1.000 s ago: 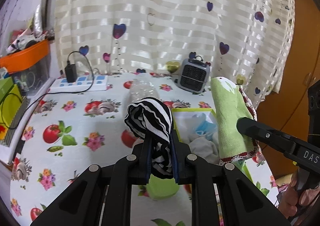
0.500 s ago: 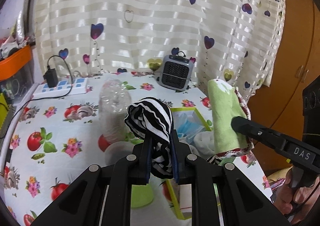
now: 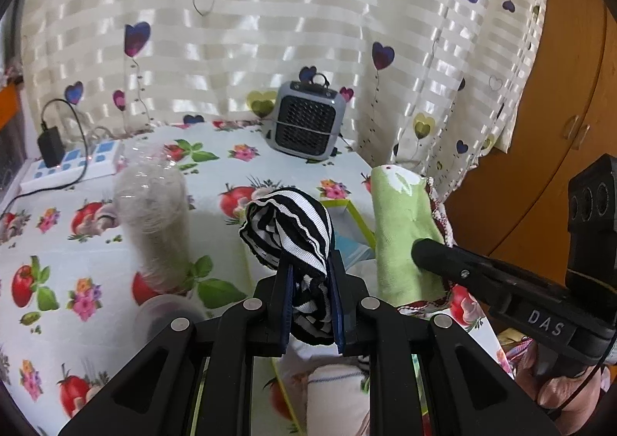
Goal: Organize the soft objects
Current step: 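Carry the striped sock and folded green cloth over the box, then lower sock and folded cloth into the box and open both tools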
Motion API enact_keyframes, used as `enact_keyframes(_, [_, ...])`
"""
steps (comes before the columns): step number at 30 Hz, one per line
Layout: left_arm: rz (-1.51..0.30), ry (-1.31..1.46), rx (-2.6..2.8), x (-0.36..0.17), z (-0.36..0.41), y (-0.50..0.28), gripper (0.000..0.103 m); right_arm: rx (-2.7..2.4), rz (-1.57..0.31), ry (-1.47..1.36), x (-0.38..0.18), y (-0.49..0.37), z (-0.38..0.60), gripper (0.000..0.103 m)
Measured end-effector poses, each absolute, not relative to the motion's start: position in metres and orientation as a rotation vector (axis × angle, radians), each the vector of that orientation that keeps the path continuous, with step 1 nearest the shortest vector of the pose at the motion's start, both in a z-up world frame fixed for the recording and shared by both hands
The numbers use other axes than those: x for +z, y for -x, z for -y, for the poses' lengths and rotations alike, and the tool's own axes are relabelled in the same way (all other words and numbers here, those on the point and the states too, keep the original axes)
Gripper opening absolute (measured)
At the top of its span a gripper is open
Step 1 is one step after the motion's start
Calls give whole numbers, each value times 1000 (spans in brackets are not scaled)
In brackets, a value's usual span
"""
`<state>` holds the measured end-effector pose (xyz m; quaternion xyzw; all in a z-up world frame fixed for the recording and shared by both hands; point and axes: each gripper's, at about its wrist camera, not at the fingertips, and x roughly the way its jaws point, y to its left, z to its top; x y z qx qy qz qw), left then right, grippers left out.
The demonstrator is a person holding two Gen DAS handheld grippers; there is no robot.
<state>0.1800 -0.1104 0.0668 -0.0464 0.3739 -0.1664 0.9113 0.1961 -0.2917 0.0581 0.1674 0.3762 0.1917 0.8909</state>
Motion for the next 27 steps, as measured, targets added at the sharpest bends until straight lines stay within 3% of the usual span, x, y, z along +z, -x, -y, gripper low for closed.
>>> enact_keyframes(17, [-915, 102, -322, 27, 143, -244, 16, 374, -943, -304, 11, -252, 291, 18])
enact_keyframes(27, [-1002, 70, -288, 0, 153, -262, 18, 351, -954, -301, 5, -253, 293, 28])
